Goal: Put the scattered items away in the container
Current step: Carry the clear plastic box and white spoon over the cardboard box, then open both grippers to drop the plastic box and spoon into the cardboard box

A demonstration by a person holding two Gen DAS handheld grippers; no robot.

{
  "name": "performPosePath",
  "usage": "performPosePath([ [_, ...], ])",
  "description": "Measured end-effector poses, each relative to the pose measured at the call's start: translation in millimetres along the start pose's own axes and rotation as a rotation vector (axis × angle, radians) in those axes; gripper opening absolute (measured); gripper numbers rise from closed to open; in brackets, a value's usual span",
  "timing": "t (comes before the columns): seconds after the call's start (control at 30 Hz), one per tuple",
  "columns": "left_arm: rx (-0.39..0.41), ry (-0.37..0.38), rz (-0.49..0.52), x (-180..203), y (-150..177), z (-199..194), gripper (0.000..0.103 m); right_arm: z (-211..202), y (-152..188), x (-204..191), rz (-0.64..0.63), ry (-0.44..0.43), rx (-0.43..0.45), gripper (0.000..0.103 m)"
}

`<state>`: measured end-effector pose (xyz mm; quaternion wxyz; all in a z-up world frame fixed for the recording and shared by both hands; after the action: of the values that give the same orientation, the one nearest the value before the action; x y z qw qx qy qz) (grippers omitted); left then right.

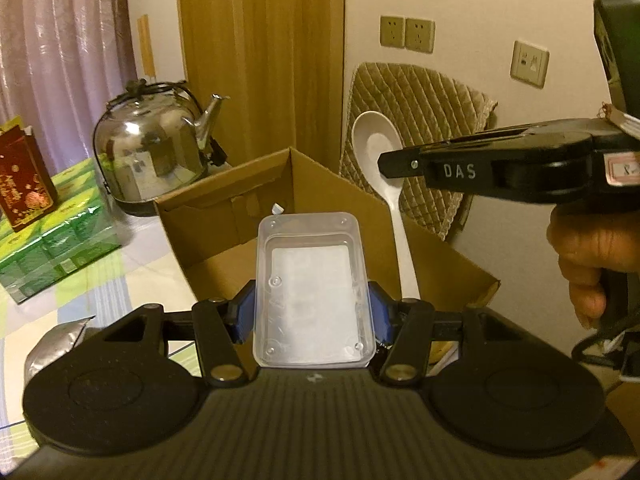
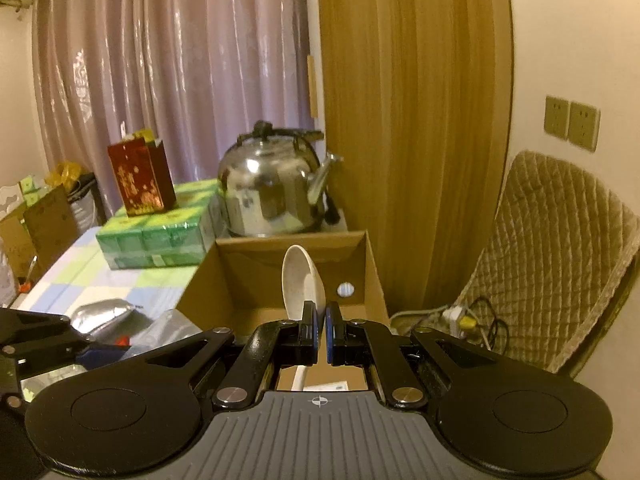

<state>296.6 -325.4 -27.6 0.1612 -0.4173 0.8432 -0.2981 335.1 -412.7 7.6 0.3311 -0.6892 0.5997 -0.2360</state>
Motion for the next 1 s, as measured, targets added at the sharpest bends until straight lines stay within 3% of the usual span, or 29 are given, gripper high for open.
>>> performPosePath([
  [0.37,-0.08,-0.01,0.039,5.6,18.8,43.2,0.051,30.5,28.2,6.2,0.004,-0.009,-0.075,0.001],
  [0.83,-0.097,-0.018,0.048,6.9,25.1,45.9,0.051,35.1,34.3,4.1,0.001,-0.011,-0.101,0.001],
  [1.0,-0.088,-0.02,0.037,2.8,26.6,39.8,0.065,34.2,36.6,0.5,-0.004,-0.011,-0.107,0.001],
])
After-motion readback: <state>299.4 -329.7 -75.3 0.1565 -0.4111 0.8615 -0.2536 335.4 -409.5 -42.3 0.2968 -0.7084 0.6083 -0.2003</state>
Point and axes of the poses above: each gripper's, at about its wrist camera, not at the fingertips, and z roughly the way its jaws point, x to its right, y to its underside, the point moved 9 cm from there along z, roughly the way its jaws point, and after that the axes turned 11 degrees about -x, right-handed, at the moved point
